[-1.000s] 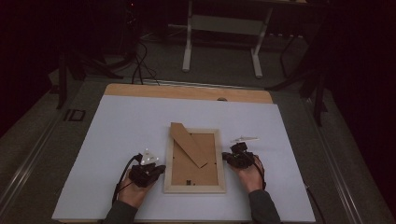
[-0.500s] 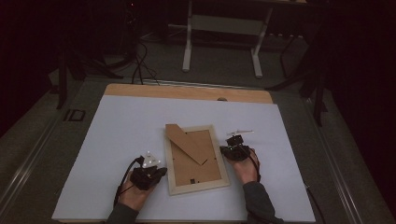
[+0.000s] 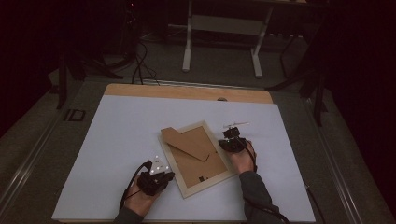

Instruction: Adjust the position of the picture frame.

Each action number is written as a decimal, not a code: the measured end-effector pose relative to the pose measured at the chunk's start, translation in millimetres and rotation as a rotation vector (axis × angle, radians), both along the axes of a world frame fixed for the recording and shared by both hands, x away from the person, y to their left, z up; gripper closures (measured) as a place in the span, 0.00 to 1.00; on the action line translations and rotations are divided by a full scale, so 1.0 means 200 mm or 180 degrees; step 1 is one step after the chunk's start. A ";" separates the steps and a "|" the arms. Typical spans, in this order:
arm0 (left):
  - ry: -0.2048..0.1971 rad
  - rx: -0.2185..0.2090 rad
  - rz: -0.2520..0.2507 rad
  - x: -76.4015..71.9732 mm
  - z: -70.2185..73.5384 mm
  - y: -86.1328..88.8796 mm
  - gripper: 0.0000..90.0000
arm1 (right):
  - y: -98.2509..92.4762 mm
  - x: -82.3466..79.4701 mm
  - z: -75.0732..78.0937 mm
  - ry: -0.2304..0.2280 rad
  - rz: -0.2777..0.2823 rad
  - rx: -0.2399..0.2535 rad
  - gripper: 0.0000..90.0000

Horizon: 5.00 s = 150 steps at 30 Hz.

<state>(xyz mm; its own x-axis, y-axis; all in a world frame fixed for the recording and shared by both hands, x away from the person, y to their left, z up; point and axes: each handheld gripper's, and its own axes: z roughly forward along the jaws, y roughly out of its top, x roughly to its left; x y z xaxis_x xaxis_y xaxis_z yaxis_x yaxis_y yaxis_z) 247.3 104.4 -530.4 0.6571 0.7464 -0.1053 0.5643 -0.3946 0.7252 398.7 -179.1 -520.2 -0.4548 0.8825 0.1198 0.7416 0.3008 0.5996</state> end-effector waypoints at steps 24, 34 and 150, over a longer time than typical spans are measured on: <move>-0.0163 0.0041 0.0013 0.02 0.04 0.01 1.00 | -0.06 -0.02 0.07 -0.0120 0.0158 0.0148 1.00; -0.0229 -0.0092 0.0365 0.18 0.11 0.23 1.00 | -0.15 -0.17 0.13 -0.0183 0.0366 0.0168 1.00; 0.0199 -0.0209 0.0856 0.56 -0.04 0.37 1.00 | -0.07 -0.63 -0.02 0.0037 0.0685 0.0168 1.00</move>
<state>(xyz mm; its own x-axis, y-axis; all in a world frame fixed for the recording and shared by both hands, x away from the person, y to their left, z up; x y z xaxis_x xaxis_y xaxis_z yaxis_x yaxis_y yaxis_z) 358.4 177.5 -538.3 0.4271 0.8833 -0.1934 0.6869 -0.1778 0.7047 272.0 -192.6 -523.9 -0.6305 0.7574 0.1697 0.6706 0.4214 0.6105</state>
